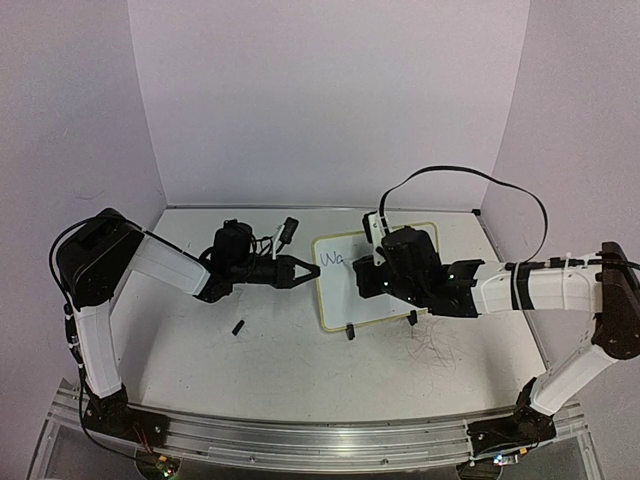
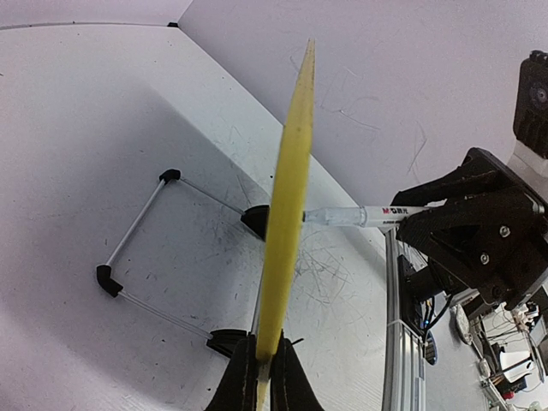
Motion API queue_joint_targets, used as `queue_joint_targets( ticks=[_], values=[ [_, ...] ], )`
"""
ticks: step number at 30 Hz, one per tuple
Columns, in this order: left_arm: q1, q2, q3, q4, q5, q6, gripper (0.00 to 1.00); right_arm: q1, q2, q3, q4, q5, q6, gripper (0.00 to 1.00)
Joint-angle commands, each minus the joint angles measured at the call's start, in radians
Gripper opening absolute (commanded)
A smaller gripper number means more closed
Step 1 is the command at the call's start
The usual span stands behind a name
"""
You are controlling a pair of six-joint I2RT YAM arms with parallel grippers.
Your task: Write a sentence on the whiteboard
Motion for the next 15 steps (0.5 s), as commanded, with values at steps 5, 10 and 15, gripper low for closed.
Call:
queue_joint_targets(
  ticks=[5, 10, 15],
  values=[
    [-0.010, -0.042, 0.015, -0.037, 0.013, -0.006, 0.00, -0.007, 0.012, 0.059, 0.023, 0.064, -0.007, 0.00],
    [-0.010, -0.040, 0.016, -0.037, 0.013, -0.005, 0.00, -0.006, 0.019, 0.059, 0.023, 0.051, -0.008, 0.00],
    [-0.010, -0.040, 0.015, -0.039, 0.013, -0.003, 0.00, -0.006, 0.004, 0.033, 0.016, 0.042, -0.001, 0.00]
  ],
)
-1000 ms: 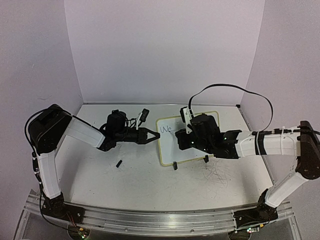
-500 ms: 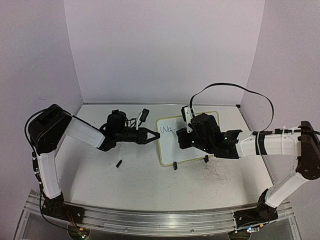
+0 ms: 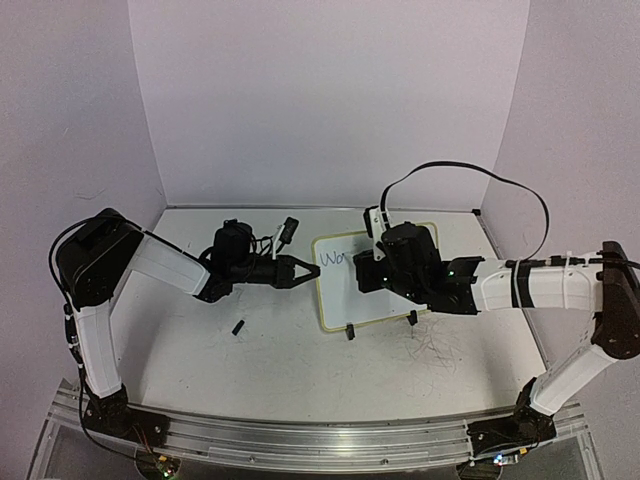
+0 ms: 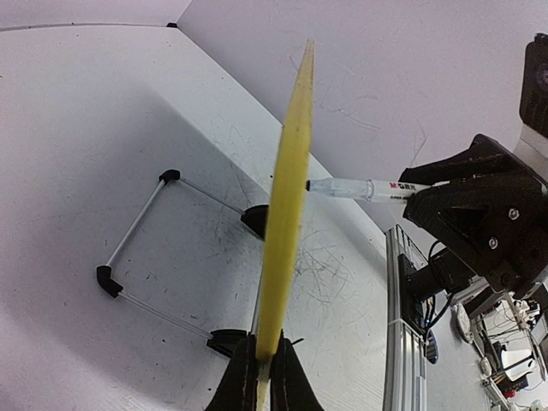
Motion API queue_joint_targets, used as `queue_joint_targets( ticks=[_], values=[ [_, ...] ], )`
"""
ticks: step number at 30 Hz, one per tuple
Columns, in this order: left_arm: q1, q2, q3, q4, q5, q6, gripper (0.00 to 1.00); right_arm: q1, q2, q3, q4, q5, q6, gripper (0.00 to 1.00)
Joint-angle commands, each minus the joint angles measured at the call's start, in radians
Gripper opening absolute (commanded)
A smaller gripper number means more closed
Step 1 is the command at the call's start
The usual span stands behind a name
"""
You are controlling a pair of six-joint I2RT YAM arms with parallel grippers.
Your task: Write a sentence on the whiteboard
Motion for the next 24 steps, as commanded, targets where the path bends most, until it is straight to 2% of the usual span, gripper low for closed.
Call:
queue_joint_targets(
  ticks=[1, 12, 24],
  values=[
    [-0.010, -0.039, 0.015, -0.036, 0.013, -0.010, 0.00, -0.004, -0.004, 0.004, 0.014, 0.012, 0.003, 0.00],
    [-0.010, -0.040, 0.018, -0.038, 0.012, -0.010, 0.00, -0.004, -0.021, -0.046, -0.001, -0.020, 0.012, 0.00],
    [-0.010, -0.041, 0.015, -0.041, 0.010, -0.008, 0.00, -0.005, -0.059, -0.062, -0.008, 0.016, 0.017, 0.00]
  ],
)
